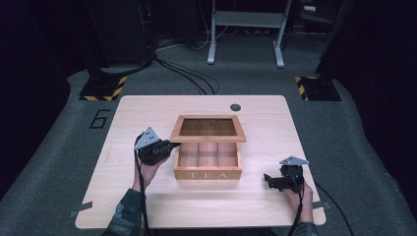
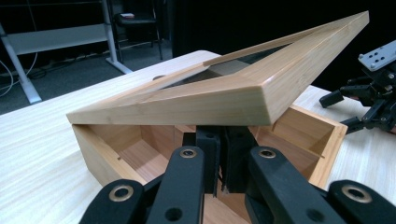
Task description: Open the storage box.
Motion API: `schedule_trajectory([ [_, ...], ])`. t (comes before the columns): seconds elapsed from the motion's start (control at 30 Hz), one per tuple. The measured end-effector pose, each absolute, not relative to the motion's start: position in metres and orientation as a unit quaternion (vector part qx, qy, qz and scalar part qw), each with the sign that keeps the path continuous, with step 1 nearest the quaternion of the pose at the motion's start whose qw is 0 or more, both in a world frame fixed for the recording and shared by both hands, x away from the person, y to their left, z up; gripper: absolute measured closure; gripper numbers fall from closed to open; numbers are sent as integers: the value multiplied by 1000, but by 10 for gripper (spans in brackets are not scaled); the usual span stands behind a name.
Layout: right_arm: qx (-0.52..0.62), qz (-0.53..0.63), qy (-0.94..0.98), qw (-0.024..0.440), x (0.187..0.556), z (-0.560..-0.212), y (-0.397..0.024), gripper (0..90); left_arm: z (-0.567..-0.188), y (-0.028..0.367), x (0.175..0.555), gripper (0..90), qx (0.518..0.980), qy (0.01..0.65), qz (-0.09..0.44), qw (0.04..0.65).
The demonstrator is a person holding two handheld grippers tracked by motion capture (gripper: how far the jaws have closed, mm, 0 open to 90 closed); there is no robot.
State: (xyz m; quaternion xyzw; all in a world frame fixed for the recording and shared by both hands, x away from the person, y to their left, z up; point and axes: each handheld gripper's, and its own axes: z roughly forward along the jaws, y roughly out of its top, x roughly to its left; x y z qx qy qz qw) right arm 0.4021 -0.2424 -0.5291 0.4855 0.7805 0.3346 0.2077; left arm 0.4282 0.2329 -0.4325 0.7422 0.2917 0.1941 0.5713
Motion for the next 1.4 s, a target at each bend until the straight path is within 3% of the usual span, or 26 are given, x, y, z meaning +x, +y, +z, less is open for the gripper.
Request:
schedule_trajectory([
  [1.4,489,336,778,208,402,-529,-242,41,-402,225,462,869,746,283,208,566],
])
